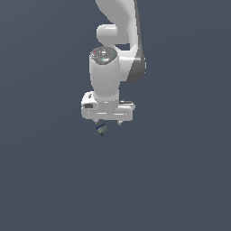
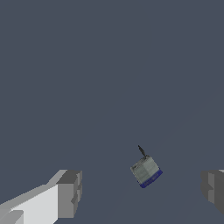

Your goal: Pick up the object and move it to a goal position.

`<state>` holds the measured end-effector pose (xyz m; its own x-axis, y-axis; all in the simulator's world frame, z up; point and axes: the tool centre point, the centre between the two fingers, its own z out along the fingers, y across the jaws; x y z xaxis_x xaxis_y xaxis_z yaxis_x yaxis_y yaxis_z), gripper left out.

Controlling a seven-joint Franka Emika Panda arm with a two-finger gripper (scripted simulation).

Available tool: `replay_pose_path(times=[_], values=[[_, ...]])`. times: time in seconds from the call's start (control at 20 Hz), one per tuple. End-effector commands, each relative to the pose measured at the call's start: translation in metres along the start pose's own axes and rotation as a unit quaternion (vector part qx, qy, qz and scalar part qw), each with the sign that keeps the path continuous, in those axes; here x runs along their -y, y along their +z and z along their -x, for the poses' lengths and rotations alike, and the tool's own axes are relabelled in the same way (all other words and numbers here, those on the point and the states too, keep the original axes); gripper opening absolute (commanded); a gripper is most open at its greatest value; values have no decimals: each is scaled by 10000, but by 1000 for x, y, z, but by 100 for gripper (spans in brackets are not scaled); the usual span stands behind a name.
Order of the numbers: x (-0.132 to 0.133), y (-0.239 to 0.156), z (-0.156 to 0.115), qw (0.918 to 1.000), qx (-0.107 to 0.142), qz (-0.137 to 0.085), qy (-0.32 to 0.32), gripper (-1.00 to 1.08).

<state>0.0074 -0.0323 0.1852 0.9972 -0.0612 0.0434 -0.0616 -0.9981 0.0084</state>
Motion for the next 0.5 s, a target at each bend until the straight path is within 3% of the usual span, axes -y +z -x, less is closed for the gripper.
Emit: replay_pose_path(times=[0.0,0.45], values=[[-2,5,2,9999,11,3,-114,100],[-15,38,15,9963,69,6,-852,100]])
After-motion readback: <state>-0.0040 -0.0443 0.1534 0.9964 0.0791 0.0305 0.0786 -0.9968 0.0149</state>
